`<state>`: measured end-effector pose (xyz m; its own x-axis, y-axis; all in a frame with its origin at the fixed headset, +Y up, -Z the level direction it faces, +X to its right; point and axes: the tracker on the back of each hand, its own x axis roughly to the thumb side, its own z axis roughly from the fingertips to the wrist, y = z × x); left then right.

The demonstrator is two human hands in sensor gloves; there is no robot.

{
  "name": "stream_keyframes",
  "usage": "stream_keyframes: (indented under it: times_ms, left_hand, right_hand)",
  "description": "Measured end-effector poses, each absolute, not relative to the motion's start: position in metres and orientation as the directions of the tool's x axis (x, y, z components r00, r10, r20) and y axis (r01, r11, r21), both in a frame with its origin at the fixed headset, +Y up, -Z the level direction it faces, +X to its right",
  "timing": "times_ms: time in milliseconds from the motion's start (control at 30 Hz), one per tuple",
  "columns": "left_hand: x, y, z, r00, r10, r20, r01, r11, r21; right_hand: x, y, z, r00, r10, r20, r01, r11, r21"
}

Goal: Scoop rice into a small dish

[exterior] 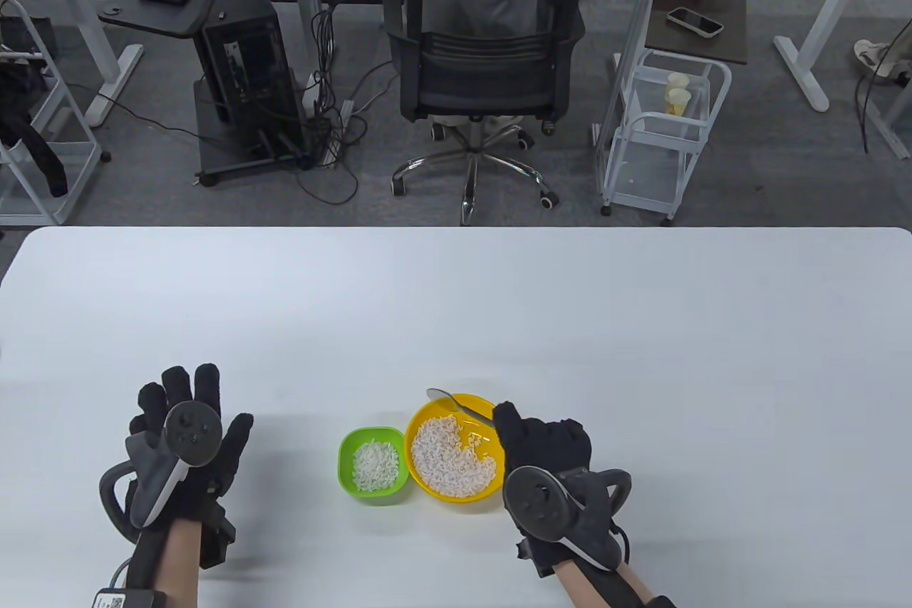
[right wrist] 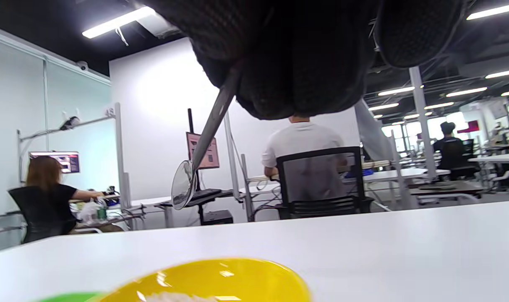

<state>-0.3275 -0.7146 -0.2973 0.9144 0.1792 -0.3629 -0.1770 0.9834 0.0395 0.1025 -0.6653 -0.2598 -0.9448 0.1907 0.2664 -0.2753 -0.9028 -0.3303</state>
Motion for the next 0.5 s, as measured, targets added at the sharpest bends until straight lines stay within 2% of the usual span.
stream_keyframes:
  times_ms: [233,500]
  left_hand:
    - [-0.326,-0.718,-0.298,0.914,0.159,-0.373,-0.164,0.986,0.021]
    - [-0.325,-0.721,-0.301,0.914,0.136,-0.383,-0.146,0.989,0.003]
  right_hand:
    - [0.113,-0.702,-0.267,-0.976,0.000,0.220,-0.070,-0.949,-0.307]
    - [0.123,-0.708,-0.271,-0.974,0.095,0.205,-0.130,-0.977,-0.169]
